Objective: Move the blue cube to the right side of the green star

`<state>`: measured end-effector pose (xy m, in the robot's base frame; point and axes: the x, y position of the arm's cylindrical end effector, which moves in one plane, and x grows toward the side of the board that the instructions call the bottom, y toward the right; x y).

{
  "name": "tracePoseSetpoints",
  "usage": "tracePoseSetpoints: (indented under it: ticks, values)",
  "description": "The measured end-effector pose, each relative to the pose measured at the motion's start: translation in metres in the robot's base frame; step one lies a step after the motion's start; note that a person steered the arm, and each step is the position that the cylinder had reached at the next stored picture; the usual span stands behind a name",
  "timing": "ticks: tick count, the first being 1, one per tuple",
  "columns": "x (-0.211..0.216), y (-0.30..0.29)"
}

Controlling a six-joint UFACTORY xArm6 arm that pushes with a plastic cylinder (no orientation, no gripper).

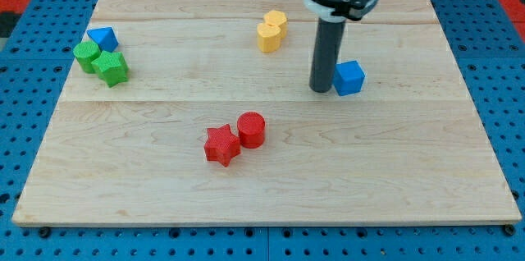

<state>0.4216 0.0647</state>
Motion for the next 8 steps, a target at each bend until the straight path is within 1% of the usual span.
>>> tracePoseSetpoints:
  ticks: [1, 5, 6, 7, 8]
  values:
    - [0.008, -0.055]
    - [0.021, -0.317]
    - [0.01, -0.369]
    - [-0.032, -0.369]
    - [-0.09, -0.369]
